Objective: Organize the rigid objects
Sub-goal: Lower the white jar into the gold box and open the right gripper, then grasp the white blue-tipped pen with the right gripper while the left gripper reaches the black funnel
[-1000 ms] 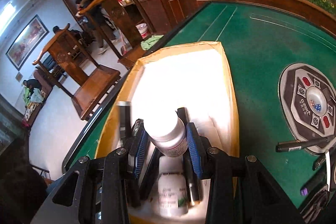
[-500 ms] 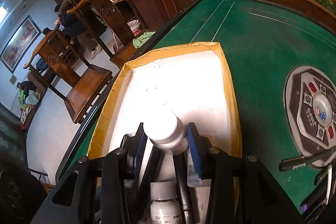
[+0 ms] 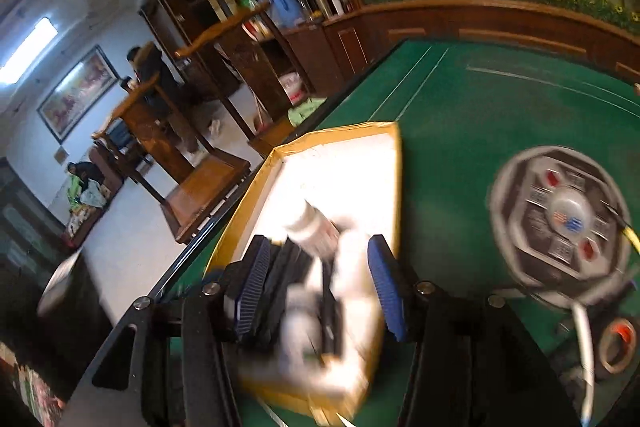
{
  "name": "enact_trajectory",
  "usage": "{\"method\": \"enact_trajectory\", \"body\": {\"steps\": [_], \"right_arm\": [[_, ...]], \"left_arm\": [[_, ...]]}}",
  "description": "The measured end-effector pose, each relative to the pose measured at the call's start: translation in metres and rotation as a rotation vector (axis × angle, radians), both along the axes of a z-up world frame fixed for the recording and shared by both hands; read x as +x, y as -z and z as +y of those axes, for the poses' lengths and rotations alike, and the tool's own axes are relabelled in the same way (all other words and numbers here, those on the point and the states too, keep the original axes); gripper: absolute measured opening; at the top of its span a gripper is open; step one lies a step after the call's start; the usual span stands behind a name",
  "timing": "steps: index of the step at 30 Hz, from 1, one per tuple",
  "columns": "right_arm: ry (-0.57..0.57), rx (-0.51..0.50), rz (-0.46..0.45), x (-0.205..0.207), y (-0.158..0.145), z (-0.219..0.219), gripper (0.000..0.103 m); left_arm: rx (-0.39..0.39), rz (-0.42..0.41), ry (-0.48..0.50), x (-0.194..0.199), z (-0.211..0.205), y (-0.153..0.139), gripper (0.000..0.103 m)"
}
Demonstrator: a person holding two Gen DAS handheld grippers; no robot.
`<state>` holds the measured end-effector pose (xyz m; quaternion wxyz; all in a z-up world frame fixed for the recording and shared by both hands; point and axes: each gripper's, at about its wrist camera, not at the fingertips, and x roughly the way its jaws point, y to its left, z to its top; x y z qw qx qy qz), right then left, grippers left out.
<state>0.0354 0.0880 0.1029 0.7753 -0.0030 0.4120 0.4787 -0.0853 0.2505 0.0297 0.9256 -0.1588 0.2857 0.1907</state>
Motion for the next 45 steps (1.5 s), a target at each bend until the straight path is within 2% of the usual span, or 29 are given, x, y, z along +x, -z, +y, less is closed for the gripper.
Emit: {"method": "enact_trajectory", "body": {"steps": [3, 6, 10, 14, 20, 26, 27, 30, 33, 35, 40, 45], "right_arm": [[0.013, 0.045, -0.042, -0.009, -0.003, -0.061, 0.059], [0.037, 0.031, -0.132, -0.015, 0.002, -0.114, 0.060], [0.057, 0.034, -0.156, -0.008, 0.013, -0.152, 0.059], [0.101, 0.076, -0.064, 0.011, 0.019, -0.166, 0.059], [0.124, 0.106, -0.030, 0.020, 0.021, -0.175, 0.059], [0.159, 0.089, -0.054, 0.029, 0.019, -0.197, 0.059], [0.166, 0.077, -0.064, 0.030, 0.020, -0.201, 0.059], [0.166, 0.044, -0.048, 0.035, 0.029, -0.209, 0.059], [0.173, 0.026, -0.020, 0.042, 0.040, -0.216, 0.045], [0.182, 0.005, -0.001, 0.048, 0.047, -0.215, 0.042], [0.177, -0.026, 0.069, 0.055, 0.063, -0.210, 0.040], [0.265, -0.019, 0.096, 0.064, 0.066, -0.223, 0.040]], "left_arm": [[0.018, 0.004, -0.033, 0.000, 0.001, -0.001, 0.062], [0.046, 0.008, -0.049, 0.000, -0.001, -0.002, 0.062], [0.065, 0.018, -0.068, 0.001, -0.003, -0.003, 0.062], [0.070, 0.036, -0.092, 0.002, -0.002, -0.001, 0.062], [0.082, 0.018, -0.083, 0.000, -0.006, -0.003, 0.073], [0.123, -0.010, -0.044, -0.008, -0.031, -0.007, 0.073], [0.133, -0.037, -0.022, -0.014, -0.042, -0.010, 0.073], [0.077, -0.089, 0.078, -0.022, -0.065, -0.020, 0.073], [0.067, -0.115, 0.216, -0.015, -0.096, -0.036, 0.073], [0.054, -0.089, 0.290, -0.002, -0.116, -0.037, 0.073], [-0.073, 0.007, 0.426, 0.032, -0.153, -0.019, 0.074], [-0.095, 0.107, 0.495, 0.061, -0.193, -0.007, 0.087]]}}
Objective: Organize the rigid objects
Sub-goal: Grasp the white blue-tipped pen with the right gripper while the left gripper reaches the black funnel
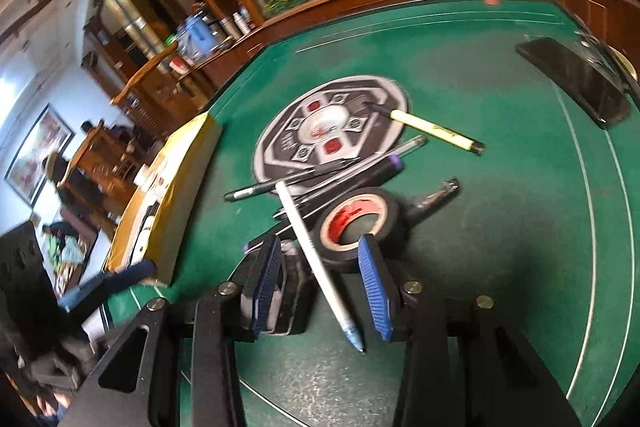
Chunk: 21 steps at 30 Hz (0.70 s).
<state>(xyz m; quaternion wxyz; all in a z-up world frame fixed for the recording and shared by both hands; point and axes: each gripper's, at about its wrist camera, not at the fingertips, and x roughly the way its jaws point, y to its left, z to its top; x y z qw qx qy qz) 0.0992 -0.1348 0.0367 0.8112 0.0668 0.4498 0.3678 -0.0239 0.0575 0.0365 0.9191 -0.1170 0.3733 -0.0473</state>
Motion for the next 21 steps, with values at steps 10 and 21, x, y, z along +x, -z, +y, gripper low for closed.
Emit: {"method": "enact_trajectory", "body": {"steps": [10, 21], "right_arm": [[0.040, 0.005, 0.000, 0.002, -0.002, -0.008, 0.040], [-0.001, 0.014, 0.047, -0.001, 0.005, 0.000, 0.040]], "left_arm": [[0.037, 0.136, 0.016, 0.046, -0.041, 0.024, 0.094], [0.081, 0.191, -0.057, 0.029, -0.020, 0.034, 0.069]]}}
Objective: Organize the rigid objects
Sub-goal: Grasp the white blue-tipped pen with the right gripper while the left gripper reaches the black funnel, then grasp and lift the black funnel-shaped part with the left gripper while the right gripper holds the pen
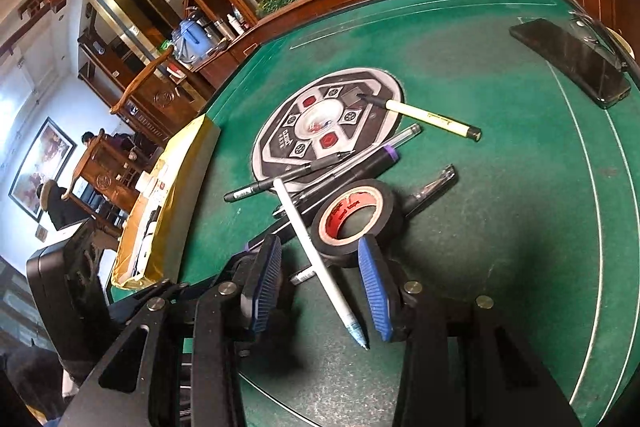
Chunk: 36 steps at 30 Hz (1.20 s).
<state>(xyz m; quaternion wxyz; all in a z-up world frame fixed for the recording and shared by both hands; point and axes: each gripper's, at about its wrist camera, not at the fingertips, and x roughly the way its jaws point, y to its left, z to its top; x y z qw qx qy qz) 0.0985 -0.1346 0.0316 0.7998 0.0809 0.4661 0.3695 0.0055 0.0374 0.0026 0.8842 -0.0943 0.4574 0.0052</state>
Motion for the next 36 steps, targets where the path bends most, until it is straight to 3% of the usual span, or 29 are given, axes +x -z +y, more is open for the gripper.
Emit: {"method": "enact_trajectory", "body": {"steps": [3, 6, 9, 13, 17, 20, 22, 30, 36], "right_arm": [[-0.044, -0.035, -0.023, -0.005, 0.002, 0.012, 0.036], [-0.081, -0.080, -0.049, -0.008, 0.004, 0.026, 0.024], [-0.098, -0.102, -0.076, -0.013, 0.004, 0.034, 0.023], [-0.120, -0.142, -0.086, -0.009, 0.007, 0.047, 0.022], [-0.167, -0.221, -0.116, -0.004, 0.011, 0.071, 0.018], [-0.188, -0.265, -0.147, -0.008, 0.018, 0.080, 0.007], [-0.202, -0.287, -0.178, -0.017, 0.018, 0.081, 0.007], [-0.161, -0.135, -0.106, -0.020, 0.007, 0.058, 0.007], [-0.177, -0.091, -0.071, -0.027, 0.004, 0.058, 0.007]], "left_arm": [[0.003, -0.004, -0.037, -0.019, 0.016, -0.001, 0.069], [-0.027, -0.015, -0.060, -0.023, 0.030, 0.000, 0.069], [-0.051, -0.015, -0.067, -0.020, 0.035, 0.003, 0.069], [0.000, -0.023, -0.055, -0.017, 0.027, 0.005, 0.069], [-0.013, -0.029, -0.052, -0.017, 0.029, 0.005, 0.069], [-0.013, -0.031, -0.051, -0.016, 0.029, 0.005, 0.069], [-0.008, -0.031, -0.051, -0.017, 0.028, 0.005, 0.069], [-0.009, -0.086, -0.048, -0.023, 0.027, -0.003, 0.069], [0.005, -0.125, -0.080, -0.027, 0.029, -0.008, 0.069]]}}
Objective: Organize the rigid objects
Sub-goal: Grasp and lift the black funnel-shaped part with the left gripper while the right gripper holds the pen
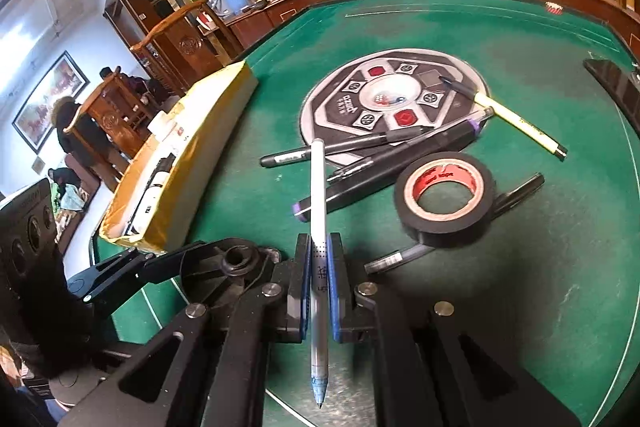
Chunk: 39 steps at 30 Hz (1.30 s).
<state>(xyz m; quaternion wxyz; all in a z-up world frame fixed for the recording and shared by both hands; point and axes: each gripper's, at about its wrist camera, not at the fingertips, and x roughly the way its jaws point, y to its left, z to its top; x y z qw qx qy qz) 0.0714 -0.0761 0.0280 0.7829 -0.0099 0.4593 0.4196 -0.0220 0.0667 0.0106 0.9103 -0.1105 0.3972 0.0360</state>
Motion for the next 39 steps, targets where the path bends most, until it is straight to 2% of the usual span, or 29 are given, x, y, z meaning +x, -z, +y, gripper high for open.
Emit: {"method": "enact_trajectory", "body": {"steps": [7, 13, 15, 23, 28, 30, 34, 39], "right_arm": [[-0.005, 0.014, -0.025, -0.004, -0.005, 0.003, 0.007], [-0.011, 0.010, -0.062, -0.011, -0.008, 0.007, 0.007], [-0.007, 0.011, -0.067, -0.013, -0.009, 0.007, 0.007], [0.022, 0.018, -0.100, -0.022, -0.016, 0.004, 0.007], [0.043, 0.028, -0.090, -0.017, -0.015, 0.000, 0.007], [0.056, 0.037, -0.087, -0.016, -0.016, -0.003, 0.007], [0.080, 0.052, -0.088, -0.013, -0.020, -0.010, 0.007], [0.081, 0.060, -0.083, -0.010, -0.022, -0.013, 0.007]], "left_arm": [[0.033, -0.055, -0.034, -0.008, 0.000, -0.008, 0.069], [0.043, -0.070, -0.059, -0.010, 0.001, -0.010, 0.068], [0.050, -0.079, -0.064, -0.012, 0.000, -0.011, 0.065], [0.084, -0.088, -0.072, -0.014, -0.005, -0.012, 0.064], [0.105, -0.069, -0.064, -0.013, -0.009, -0.011, 0.064], [0.071, -0.050, -0.048, -0.013, -0.006, -0.010, 0.064], [-0.068, 0.012, -0.023, -0.015, 0.011, -0.002, 0.066], [-0.106, 0.029, -0.005, -0.020, 0.012, -0.007, 0.077]]}}
